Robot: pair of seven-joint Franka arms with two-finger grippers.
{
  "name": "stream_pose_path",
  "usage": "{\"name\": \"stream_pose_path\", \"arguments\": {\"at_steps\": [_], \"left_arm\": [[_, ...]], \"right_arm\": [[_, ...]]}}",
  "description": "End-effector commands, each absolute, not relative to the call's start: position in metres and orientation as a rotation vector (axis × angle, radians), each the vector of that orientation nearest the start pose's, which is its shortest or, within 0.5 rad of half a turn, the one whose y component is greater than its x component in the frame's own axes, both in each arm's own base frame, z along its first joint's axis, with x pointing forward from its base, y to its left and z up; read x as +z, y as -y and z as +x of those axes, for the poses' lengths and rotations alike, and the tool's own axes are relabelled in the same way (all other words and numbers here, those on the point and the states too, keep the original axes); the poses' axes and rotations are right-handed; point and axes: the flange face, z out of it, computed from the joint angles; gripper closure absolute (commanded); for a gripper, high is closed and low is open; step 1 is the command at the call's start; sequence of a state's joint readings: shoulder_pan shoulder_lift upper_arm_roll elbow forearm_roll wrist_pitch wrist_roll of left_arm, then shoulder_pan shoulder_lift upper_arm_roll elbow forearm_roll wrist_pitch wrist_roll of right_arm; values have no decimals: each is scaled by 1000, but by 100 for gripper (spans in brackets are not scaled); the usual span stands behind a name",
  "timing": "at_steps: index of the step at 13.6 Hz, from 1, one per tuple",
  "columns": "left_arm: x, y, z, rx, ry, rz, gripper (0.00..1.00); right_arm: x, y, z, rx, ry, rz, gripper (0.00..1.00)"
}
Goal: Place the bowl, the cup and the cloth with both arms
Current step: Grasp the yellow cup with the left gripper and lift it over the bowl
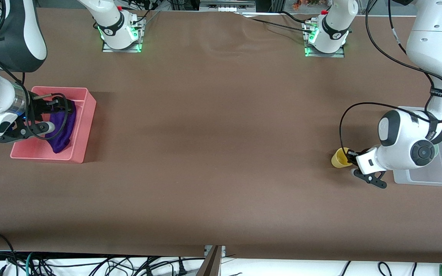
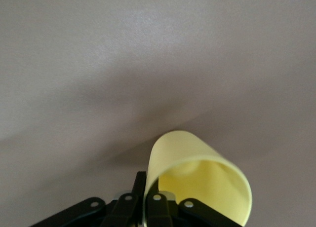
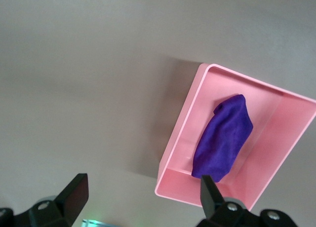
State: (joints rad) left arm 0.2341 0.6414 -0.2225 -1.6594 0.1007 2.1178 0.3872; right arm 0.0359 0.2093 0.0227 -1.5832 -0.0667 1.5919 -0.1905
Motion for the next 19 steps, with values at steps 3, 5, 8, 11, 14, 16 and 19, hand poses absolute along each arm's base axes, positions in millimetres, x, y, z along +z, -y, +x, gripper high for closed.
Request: {"name": "stream_pose_path", "arguments": {"at_steps": [3, 5, 8, 11, 14, 16, 19], "left_arm": [[322, -57, 654, 380, -651, -3123, 100], [361, -94, 643, 482, -699, -3087, 100], [394, -153, 631, 553, -1007, -2771, 100], [373, -233, 612, 552, -1068, -2770, 100], [330, -275, 593, 505, -1157, -2776, 100], [300, -301, 589, 402, -1194, -2764, 100], [290, -315, 588, 344, -1200, -2771, 8]], "right_arm": [[526, -29, 604, 237, 338, -3153, 0], [531, -21, 604, 221, 321, -3160, 0], [575, -15, 601, 104, 296, -3186, 0], [590, -7, 597, 107, 292, -3210, 0], [592, -5, 595, 162, 277, -3207, 0], [592, -3, 599, 186, 267, -3204, 0], [592, -4, 603, 164, 271, -3207, 0]]}}
